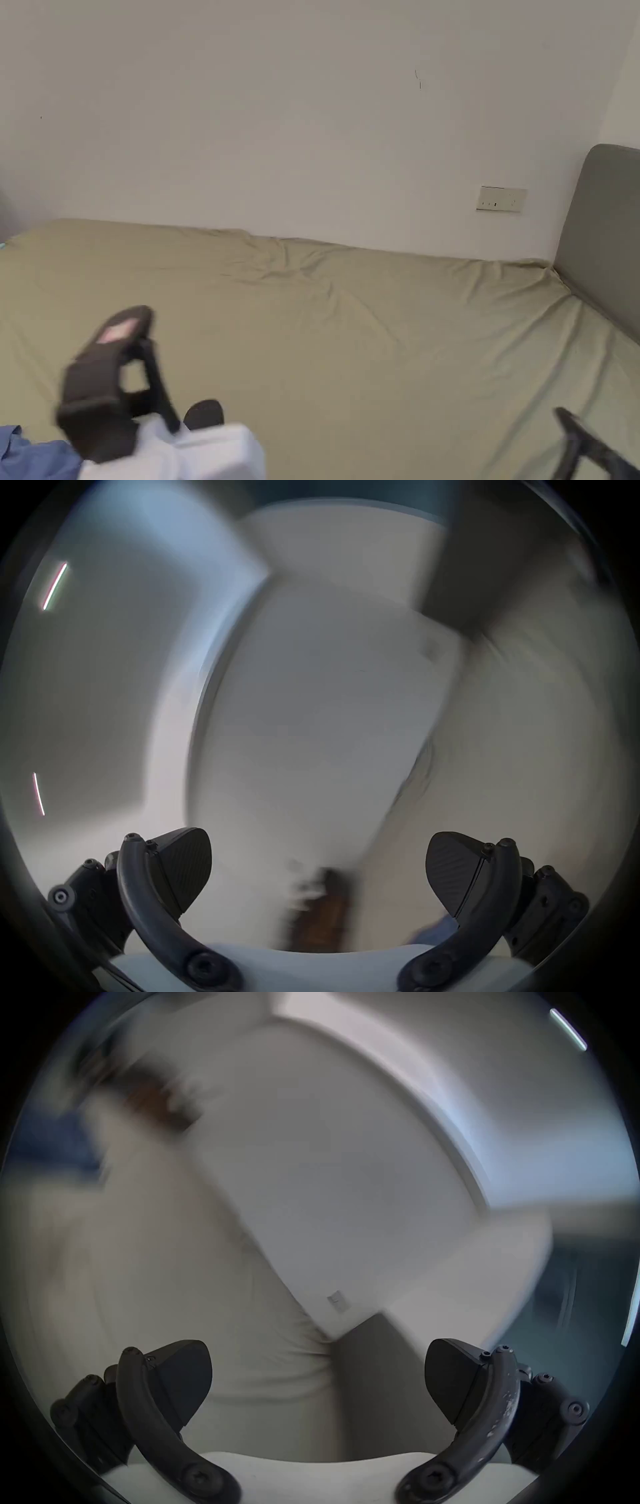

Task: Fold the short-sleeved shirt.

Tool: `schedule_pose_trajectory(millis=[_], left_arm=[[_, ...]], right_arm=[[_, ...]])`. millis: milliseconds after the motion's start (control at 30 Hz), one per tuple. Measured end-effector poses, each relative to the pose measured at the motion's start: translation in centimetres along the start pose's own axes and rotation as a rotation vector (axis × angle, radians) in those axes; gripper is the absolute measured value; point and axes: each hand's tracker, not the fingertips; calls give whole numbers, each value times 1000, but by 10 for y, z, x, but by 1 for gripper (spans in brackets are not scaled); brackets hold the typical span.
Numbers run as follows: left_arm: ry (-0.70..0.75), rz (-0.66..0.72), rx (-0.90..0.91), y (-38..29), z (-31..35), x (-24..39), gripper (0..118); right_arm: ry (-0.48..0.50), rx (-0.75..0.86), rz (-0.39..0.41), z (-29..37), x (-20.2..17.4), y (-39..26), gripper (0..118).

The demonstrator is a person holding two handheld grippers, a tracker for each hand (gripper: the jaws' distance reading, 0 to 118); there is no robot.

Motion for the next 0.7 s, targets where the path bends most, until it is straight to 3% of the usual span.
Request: schedule_pose_trajectory(millis=[33, 67, 167, 200, 233, 333, 400, 533, 700], left_arm=[[-2, -88, -34, 6, 2, 10, 118], [-18, -112, -14, 10, 4, 18, 118], [-182, 247, 21, 21, 13, 18, 118], [-236, 280, 20, 22, 14, 16, 118], [-233, 255, 27, 18, 14, 13, 118], [-177, 141, 51, 18, 13, 14, 118], [-167, 237, 65, 19, 13, 7, 118], [-186, 592, 68, 12, 10, -20, 118], [-65, 1150, -105, -9, -7, -60, 118]], right_arm=[[-24, -56, 138, 1, -11, 5, 118], [-27, -58, 199, 1, -21, 7, 118], [113, 3, -71, 1, -23, 3, 118], [140, -11, -103, 1, -22, 2, 118], [145, -19, -104, 0, -23, 2, 118], [65, -12, 34, -2, -26, 2, 118], [65, -25, 24, -3, -22, -1, 118], [44, -25, -202, 0, -2, -13, 118], [-19, -10, -779, 4, 46, -23, 118]])
